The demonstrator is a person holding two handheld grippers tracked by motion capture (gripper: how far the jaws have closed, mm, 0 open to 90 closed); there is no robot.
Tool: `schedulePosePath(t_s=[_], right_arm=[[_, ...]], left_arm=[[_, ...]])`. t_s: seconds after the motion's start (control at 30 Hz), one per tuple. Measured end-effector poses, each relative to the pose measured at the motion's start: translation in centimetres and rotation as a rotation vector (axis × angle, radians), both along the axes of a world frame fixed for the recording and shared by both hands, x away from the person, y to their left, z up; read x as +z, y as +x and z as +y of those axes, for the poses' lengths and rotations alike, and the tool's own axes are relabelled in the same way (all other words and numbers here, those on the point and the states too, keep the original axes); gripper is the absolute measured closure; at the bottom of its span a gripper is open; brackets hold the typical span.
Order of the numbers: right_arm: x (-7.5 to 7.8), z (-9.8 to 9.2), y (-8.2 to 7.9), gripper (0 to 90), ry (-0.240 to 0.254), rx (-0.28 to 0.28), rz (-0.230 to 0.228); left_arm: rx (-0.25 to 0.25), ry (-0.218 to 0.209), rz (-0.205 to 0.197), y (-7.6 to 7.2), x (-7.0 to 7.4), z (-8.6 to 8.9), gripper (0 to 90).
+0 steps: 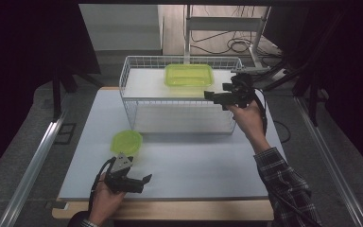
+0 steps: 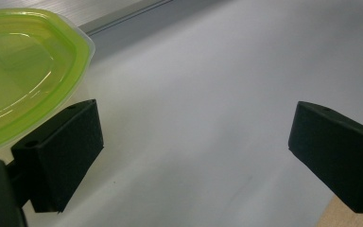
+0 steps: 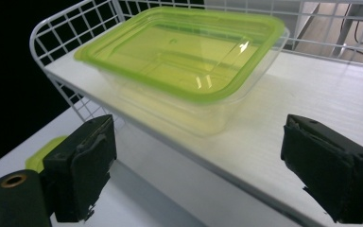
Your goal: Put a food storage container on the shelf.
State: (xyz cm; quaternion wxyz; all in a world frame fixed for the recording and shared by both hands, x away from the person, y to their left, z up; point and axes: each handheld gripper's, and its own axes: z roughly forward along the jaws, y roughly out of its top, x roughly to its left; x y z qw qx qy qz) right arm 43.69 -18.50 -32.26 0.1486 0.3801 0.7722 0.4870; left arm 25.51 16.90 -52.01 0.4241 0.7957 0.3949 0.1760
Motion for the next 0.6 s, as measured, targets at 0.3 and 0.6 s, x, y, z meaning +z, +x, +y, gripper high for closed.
schedulePosePath(t_s=[0.3,0.6], right_arm=[[-1.0,0.2,-2.1,8.0,-0.027,0.075,-0.027],[-2.2,0.1,-3.8,7.8,-0.054,0.104,-0.045]], left_arm=[[0.01,0.002,0.012,0.0,0.1,-0.1,3.2],[0.003,0.003,0.02,0.0,0.1,-0.2,2.5]])
